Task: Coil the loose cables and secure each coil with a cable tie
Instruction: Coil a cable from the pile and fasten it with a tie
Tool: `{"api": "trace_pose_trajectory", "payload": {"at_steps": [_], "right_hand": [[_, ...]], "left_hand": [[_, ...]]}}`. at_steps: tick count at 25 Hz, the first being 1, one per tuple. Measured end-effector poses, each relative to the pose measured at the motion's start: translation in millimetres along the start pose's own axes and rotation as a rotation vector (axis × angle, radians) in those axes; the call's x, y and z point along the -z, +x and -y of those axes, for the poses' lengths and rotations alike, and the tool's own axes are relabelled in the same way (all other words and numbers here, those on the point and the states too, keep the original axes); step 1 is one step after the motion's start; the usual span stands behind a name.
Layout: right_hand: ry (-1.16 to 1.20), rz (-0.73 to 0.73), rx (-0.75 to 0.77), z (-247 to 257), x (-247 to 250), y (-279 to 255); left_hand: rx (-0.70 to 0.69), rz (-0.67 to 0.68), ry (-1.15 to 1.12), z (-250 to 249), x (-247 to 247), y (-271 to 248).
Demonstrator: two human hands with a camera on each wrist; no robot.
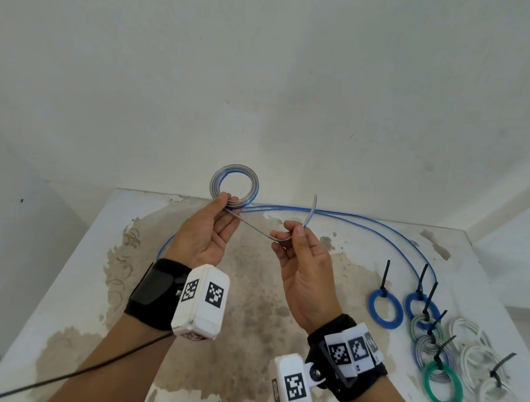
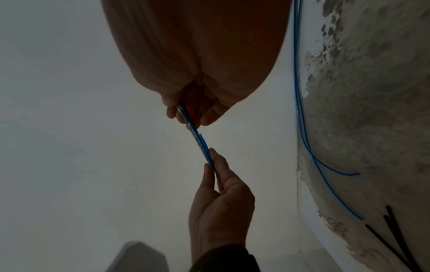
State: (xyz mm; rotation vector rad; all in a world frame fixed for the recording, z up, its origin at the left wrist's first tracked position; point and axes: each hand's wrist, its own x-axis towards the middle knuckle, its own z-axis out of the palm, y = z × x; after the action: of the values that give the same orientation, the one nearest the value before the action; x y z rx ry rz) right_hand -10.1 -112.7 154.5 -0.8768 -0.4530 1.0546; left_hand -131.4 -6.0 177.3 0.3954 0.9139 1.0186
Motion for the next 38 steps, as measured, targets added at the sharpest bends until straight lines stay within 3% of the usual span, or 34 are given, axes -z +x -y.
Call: {"api": "trace_pose_trajectory", "payload": {"at_steps": [4, 8, 11, 14, 21, 26, 33, 38], "right_hand": [[-0.057, -0.03, -0.03, 10, 5, 11], [-0.267, -0.082, -0.015, 38, 12, 37], [-0.482, -0.032, 0.008, 50, 13, 44], [-0.551, 0.041, -0.029, 50, 16, 42], [-0.537, 0.144, -0.069, 52, 22, 36], [-0.578, 0.189, -0.105, 54, 23, 31], [-0.603, 0.22, -0.125, 51, 22, 19], [-0.514, 0.177, -0.21, 51, 27, 13]], "left_hand": [[-0.027, 0.048, 0.063, -1, 6, -4], [-0.057, 0.21, 0.426, 6, 16, -18], [-0.044, 0.301, 0.596, 4, 19, -28], [-0.028, 0.356, 0.695, -1, 20, -31], [0.015, 0.359, 0.669, -6, 24, -32], [0.038, 0.456, 0.763, -11, 26, -31], [0.03, 0.391, 0.832, -5, 23, -36], [0.131, 0.374, 0.715, 0, 22, -41]]}}
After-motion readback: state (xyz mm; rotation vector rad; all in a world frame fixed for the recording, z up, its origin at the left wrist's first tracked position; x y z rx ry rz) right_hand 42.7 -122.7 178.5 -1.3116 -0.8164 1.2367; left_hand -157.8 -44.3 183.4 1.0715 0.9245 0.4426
